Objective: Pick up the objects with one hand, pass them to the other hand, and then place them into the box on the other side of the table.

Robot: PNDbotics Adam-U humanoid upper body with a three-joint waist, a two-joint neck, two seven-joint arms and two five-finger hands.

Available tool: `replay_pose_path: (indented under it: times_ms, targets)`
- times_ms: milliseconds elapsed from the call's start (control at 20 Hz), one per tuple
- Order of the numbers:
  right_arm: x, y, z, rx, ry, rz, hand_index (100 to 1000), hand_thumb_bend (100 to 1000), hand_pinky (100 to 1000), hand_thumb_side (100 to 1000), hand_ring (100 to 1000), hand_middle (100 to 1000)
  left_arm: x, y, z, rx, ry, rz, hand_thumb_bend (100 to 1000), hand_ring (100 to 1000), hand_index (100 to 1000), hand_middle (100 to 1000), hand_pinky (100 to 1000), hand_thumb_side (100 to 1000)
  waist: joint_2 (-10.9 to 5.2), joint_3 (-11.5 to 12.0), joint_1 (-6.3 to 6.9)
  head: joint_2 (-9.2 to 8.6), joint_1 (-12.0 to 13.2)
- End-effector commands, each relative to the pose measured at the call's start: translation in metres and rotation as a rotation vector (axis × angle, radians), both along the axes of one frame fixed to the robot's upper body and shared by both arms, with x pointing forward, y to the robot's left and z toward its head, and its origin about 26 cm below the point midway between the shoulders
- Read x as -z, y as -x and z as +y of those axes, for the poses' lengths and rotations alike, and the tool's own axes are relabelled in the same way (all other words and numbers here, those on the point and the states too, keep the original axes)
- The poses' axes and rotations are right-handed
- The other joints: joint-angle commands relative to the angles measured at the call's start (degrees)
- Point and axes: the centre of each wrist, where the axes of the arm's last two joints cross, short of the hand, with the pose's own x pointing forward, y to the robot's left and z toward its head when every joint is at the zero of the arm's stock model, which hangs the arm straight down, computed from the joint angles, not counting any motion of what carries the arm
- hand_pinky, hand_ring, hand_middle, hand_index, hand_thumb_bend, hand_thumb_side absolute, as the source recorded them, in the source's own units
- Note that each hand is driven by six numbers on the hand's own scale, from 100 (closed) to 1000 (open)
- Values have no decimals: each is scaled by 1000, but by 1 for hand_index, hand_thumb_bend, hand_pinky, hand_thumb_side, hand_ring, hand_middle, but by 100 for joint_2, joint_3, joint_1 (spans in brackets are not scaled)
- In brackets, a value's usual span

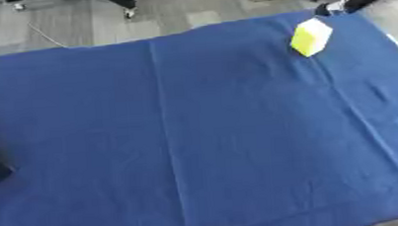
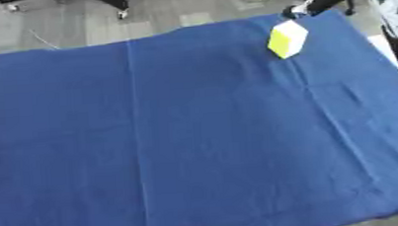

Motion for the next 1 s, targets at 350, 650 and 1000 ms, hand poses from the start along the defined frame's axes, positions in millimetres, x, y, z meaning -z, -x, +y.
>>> replay_pose_path:
  times_ms: [350, 650, 1000]
  targets:
    - [-7, -13, -3, 99, 98, 86, 891, 525, 909, 442, 916, 881, -11, 1, 3, -9, -16, -19, 610, 633, 754, 634, 726, 477, 23, 34, -26, -70, -51]
    - [5, -20, -4, 148, 102, 104, 890, 514, 897, 523, 907, 864, -9, 0, 3, -10, -12, -13, 611, 631, 751, 631, 724, 470, 37, 33, -22, -32, -50]
    - [22, -24, -10, 217, 15, 98, 885, 484, 883, 608, 902, 852, -8, 0, 3, -10, -11, -6, 612, 629, 748, 627, 723, 466, 30, 25, -24, 1, -32]
